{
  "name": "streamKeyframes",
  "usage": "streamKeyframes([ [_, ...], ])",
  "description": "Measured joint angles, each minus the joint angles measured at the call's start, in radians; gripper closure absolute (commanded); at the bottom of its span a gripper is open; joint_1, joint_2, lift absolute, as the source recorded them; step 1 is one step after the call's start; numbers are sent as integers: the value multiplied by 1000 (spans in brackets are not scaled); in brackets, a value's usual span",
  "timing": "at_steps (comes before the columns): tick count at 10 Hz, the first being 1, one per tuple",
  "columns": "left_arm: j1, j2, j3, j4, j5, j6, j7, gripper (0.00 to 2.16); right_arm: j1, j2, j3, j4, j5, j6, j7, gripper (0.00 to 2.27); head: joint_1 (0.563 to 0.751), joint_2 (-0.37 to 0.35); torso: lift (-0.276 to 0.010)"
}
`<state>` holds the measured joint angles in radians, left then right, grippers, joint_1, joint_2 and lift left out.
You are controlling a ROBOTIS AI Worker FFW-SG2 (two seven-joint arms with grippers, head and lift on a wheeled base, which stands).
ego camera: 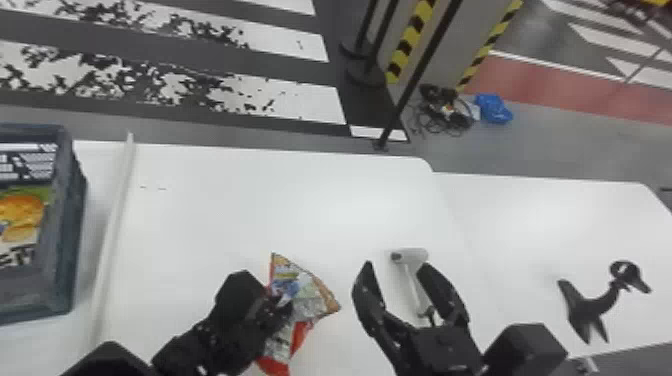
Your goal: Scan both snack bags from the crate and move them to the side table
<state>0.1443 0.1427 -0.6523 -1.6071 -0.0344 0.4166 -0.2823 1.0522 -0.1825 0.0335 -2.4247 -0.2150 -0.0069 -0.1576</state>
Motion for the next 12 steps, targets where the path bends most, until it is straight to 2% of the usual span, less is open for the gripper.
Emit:
streamKeyframes([
  [3, -64, -43, -72, 108, -39, -18, -2, 1865, -1, -4, 6, 2, 5, 0, 0, 181, 695, -350, -29],
  [4, -73, -57, -79, 138, -38, -44, 3, 1538, -2, -6, 6, 3, 4, 0, 0, 181, 695, -350, -29],
  [5, -75, -62, -79, 149, -34, -61, 9, 286, -4, -8, 5, 6, 2, 0, 0, 181, 695, -350, -29],
  [6, -75, -62, -76, 149, -32, -66, 8, -2, -7, -11, 5, 8, 0, 0, 0, 181, 695, -350, -29],
  [10, -60, -56, -45, 128, -31, -65, 11, 39, -11, -18, 3, 10, -3, 0, 0, 181, 695, -350, -29],
  [12, 2, -45, 5, 53, -27, -118, 43, 63, -11, -18, 3, 10, -4, 0, 0, 181, 695, -350, -29],
])
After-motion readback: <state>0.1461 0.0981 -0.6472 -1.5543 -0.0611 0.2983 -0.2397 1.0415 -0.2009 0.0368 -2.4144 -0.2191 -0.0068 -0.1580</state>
